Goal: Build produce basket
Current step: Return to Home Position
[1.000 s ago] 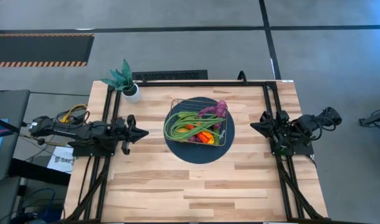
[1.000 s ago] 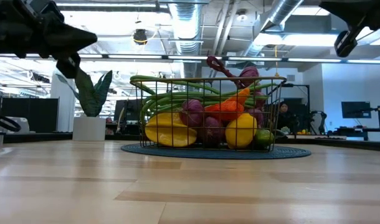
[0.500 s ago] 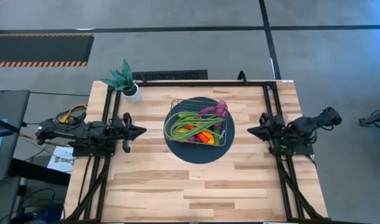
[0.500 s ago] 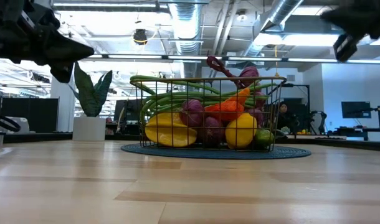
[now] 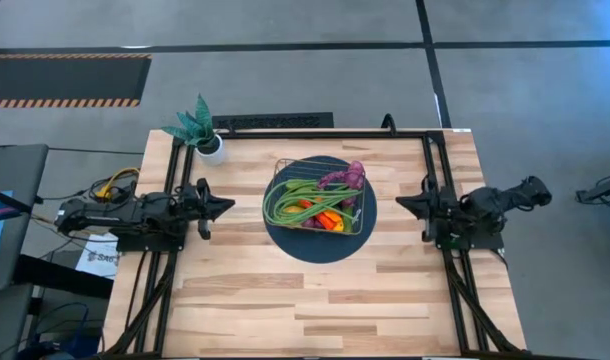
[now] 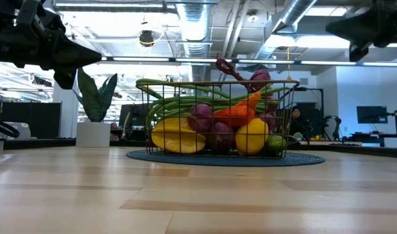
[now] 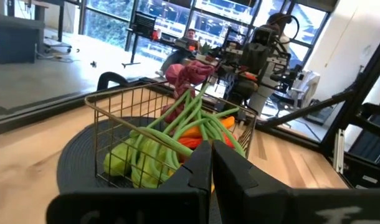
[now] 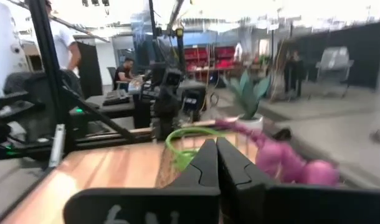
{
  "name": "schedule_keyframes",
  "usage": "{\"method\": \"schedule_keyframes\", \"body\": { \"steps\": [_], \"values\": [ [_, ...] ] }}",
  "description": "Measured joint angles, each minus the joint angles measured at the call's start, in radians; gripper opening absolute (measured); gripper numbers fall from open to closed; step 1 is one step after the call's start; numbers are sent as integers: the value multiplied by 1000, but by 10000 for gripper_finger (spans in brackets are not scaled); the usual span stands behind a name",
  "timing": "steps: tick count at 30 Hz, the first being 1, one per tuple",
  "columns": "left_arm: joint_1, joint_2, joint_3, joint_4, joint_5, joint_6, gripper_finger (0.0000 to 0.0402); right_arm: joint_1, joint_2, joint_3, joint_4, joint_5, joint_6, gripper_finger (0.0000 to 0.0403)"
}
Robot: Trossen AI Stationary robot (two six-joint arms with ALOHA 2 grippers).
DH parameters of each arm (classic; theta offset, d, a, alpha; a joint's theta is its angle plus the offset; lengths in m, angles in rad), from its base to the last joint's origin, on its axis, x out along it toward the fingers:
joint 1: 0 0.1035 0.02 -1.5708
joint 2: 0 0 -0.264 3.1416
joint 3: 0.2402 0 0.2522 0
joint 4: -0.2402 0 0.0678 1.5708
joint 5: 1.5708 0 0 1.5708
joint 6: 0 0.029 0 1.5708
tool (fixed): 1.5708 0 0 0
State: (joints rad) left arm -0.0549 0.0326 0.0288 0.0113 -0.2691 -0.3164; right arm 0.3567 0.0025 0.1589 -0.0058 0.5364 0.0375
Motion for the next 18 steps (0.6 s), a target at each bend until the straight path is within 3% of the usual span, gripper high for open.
{"method": "schedule_keyframes", "body": {
  "steps": [4,12,18],
  "values": [
    [8,0,0,-1,11,-1,0,-58,0,0,11,-52,-68,2],
    [14,0,0,-2,20,-2,0,-169,0,-1,-157,-173,66,3],
    [14,0,0,-2,20,-2,0,-210,0,-2,-167,-200,70,3]
  ]
}}
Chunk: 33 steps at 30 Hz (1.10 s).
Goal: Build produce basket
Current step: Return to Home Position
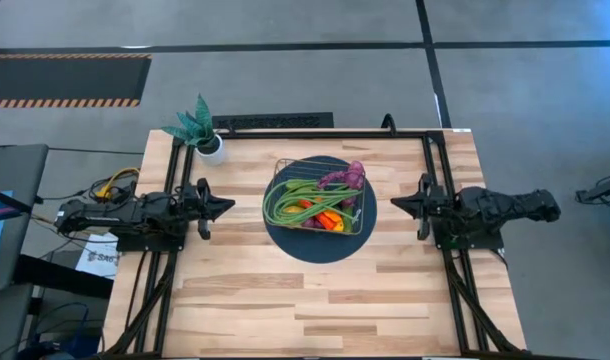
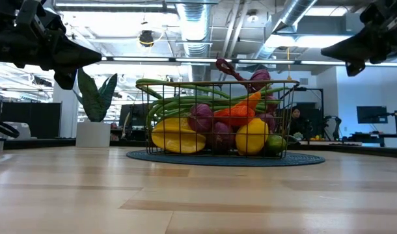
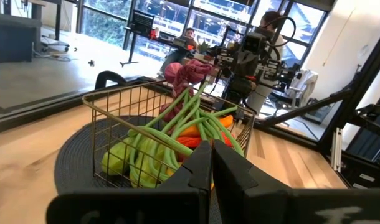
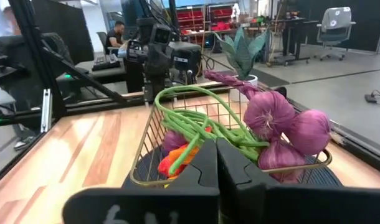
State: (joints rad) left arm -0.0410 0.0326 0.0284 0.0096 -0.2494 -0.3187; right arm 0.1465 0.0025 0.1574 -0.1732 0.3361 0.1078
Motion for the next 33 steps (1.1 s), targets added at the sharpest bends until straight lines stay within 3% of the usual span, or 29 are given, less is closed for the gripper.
{"method": "schedule_keyframes", "body": {
  "steps": [9,26,29,33],
  "values": [
    [0,0,0,0,2,-9,0,21,0,0,-1,-178,26,3],
    [0,0,0,-1,1,5,0,73,0,0,-155,-181,70,3],
    [0,0,0,-1,6,14,0,73,0,-8,-104,-180,33,3],
    [0,0,0,-1,6,10,0,73,0,-91,139,-178,-96,3]
  ]
}}
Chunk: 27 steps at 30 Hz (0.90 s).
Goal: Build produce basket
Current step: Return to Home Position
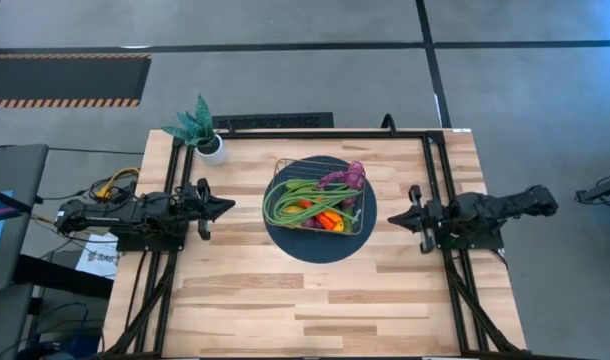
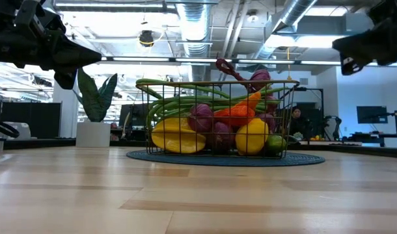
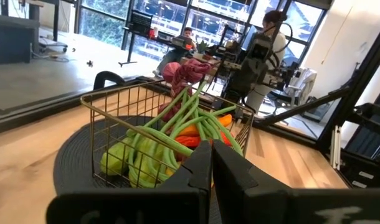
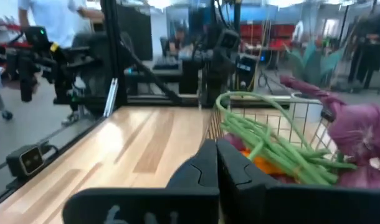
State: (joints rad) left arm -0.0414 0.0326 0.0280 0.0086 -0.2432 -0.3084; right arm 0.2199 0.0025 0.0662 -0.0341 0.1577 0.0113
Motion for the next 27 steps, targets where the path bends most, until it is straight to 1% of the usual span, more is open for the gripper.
{"method": "schedule_keyframes", "body": {
  "steps": [2,6,11,17,21,27],
  "values": [
    [0,0,0,0,0,-8,0,-7,1,-55,87,-1,-8,3],
    [0,0,0,0,0,0,0,-37,5,-57,83,-22,15,3],
    [0,0,0,0,2,2,0,-74,0,-57,94,-56,-35,3],
    [0,0,0,0,2,92,0,-116,2,-58,55,-145,43,3],
    [0,0,0,0,1,145,0,-146,3,-58,51,-148,68,3],
    [0,0,0,0,1,122,0,-217,3,-58,50,-145,123,17]
  ]
}}
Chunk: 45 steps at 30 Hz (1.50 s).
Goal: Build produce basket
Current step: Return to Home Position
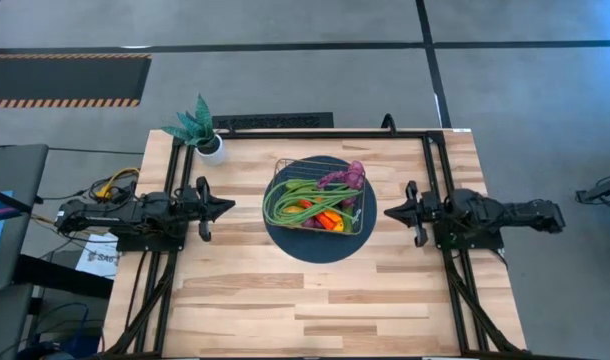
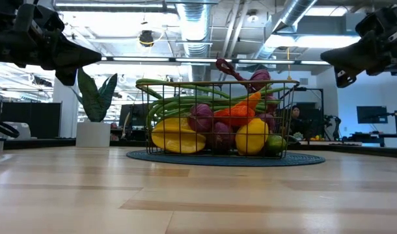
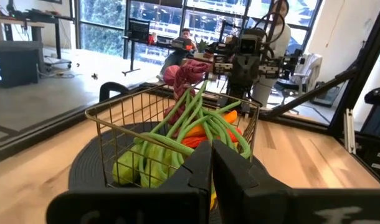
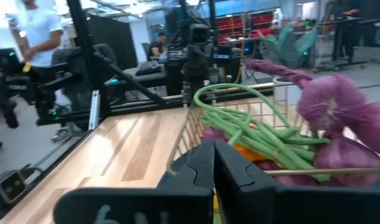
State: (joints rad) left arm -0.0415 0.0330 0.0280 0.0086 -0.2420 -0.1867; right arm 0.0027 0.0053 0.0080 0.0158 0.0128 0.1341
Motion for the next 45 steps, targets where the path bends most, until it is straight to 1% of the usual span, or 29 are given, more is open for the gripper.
{"method": "schedule_keyframes", "body": {
  "steps": [6,45],
  "values": [
    [0,0,0,0,0,7,0,-45,0,0,-1,1,108,33],
    [0,0,0,0,0,7,0,-52,0,-2,-3,5,111,32]
  ]
}}
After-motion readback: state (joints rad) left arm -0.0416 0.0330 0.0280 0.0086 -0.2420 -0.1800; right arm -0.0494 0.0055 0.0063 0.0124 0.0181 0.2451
